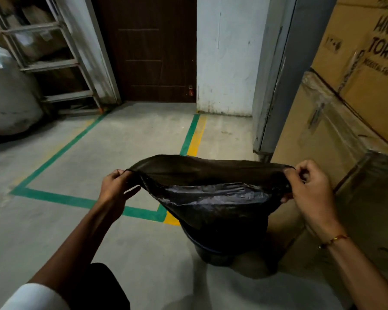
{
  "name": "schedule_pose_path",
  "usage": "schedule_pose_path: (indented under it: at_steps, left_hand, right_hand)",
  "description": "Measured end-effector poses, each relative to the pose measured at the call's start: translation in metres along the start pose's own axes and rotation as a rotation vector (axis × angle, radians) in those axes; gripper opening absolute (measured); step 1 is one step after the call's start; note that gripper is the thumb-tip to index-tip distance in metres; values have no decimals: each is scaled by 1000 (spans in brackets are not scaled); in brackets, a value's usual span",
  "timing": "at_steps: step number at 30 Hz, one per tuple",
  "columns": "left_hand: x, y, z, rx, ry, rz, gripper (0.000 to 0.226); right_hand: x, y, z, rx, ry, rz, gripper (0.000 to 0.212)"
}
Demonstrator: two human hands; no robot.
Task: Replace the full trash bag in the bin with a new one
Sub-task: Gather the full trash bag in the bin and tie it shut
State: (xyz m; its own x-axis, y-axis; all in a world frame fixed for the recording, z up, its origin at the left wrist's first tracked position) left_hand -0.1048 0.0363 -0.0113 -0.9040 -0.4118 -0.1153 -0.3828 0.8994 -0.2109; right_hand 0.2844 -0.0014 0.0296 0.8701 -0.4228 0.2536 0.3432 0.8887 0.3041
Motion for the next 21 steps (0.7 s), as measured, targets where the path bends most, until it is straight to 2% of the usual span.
schedule_pose_path:
  at_steps: [2,4,7,10,12,14,15,16,19,21]
  left_hand:
    - [-8,3,4,17,-66,-24,18]
    - [-17,9,7,12,-58,-58,11]
    - [-30,19,9,-41,-27,-109,8]
    - [-39,26,10,-104,-15,-137,21]
    - [-42,30,12,-142,16,-154,22]
    - [-42,34,14,-152,37,-163,20]
    - [-41,34,15,-157,45,-163,18]
    - [-41,35,15,-170,55,-157,14]
    - [-42,33,16,-298,232,-164,13]
    - [-50,29,16,-349,302,-142,12]
  right_hand:
    - [-4,-1,3,-15,61,59,23]
    - [-7,-6,8,60,-55,187,29]
    - [-7,-16,13,180,-539,500,65]
    - [-15,-30,13,261,-857,749,100]
    - [-24,-40,5,398,-1144,848,96]
    - [-26,-38,0,453,-1304,861,62]
    - [-25,-31,-3,410,-1249,819,46]
    - [-23,-20,-4,341,-1139,750,38]
    - [-21,13,-17,196,-619,440,32]
    - [-31,23,-26,14,-319,298,28]
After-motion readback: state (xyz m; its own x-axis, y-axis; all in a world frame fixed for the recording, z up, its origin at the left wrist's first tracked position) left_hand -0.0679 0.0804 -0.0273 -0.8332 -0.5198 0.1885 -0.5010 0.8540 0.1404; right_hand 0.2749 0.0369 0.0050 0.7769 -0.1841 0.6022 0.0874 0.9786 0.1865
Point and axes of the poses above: each hand's wrist, its own y-axis towards the middle knuckle, its own x-axis out of the back of the hand, z = x × y, the point moved 1 cm from there along y, towards the middle knuckle
